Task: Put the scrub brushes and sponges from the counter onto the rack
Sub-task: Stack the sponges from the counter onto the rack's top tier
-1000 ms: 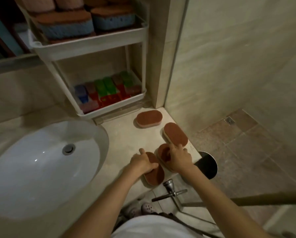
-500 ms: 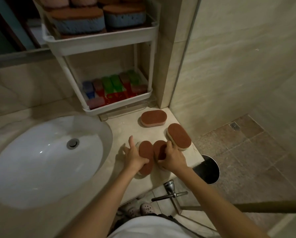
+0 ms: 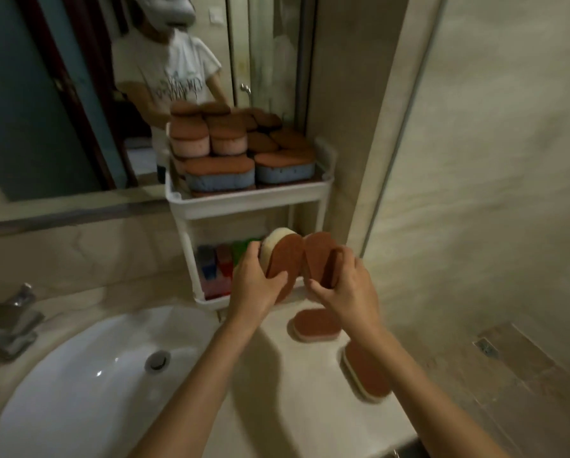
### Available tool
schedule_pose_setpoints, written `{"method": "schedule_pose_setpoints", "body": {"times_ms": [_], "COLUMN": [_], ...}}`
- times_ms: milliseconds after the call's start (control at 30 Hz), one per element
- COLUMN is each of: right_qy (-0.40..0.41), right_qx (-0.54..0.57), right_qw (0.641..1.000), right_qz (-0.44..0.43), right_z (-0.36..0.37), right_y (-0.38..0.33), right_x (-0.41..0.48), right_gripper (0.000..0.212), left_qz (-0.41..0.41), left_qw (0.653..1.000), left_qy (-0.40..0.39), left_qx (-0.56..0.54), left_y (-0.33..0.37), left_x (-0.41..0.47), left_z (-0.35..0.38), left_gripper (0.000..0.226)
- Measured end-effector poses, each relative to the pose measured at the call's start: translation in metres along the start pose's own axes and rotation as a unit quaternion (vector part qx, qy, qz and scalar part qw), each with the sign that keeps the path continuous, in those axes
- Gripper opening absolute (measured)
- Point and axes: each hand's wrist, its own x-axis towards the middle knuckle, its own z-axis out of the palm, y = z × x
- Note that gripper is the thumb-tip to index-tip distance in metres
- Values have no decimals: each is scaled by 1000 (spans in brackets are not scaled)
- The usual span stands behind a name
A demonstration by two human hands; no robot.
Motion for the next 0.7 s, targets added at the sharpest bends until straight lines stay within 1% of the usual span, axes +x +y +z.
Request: {"method": "schedule_pose_setpoints", "body": {"times_ms": [33,100,200,300,433,500,567,700], "right_qy": [13,28,46,73,84,79,62,23], "right_qx": [9,13,18,27,41,51,57,61], "right_qw": [1000,999,998,994,991,990,991,994], "right_qz": [-12,-25,-44,-73,-100,-108,-107,-85], "right_z": [-7,-19,-33,-43,-51,-52,-53,-45], "right_y": [-9,-26,-48,-72,-102,-115,-127,-143], "right_x": [9,24,42,62,101,127,155,205], "right_gripper": [70,70,70,68,64,60,56,57], "left_qz": [16,37,65,90,91,76,42,-62], "left_qw": [1000,999,997,995,994,993,989,975], "left_qy": [11,27,27,39,63,78,84,69], "left_qx": [4,3,-10,4,-11,-55,-111,-199], "left_y": [10,24,41,57,78,89,100,99], "left_x": [6,20,38,61,95,114,136,191], "left_z": [-8,-21,-38,-56,-80,-92,-105,-121], "left_gripper": [53,64,73,70,66,59,56,67]}}
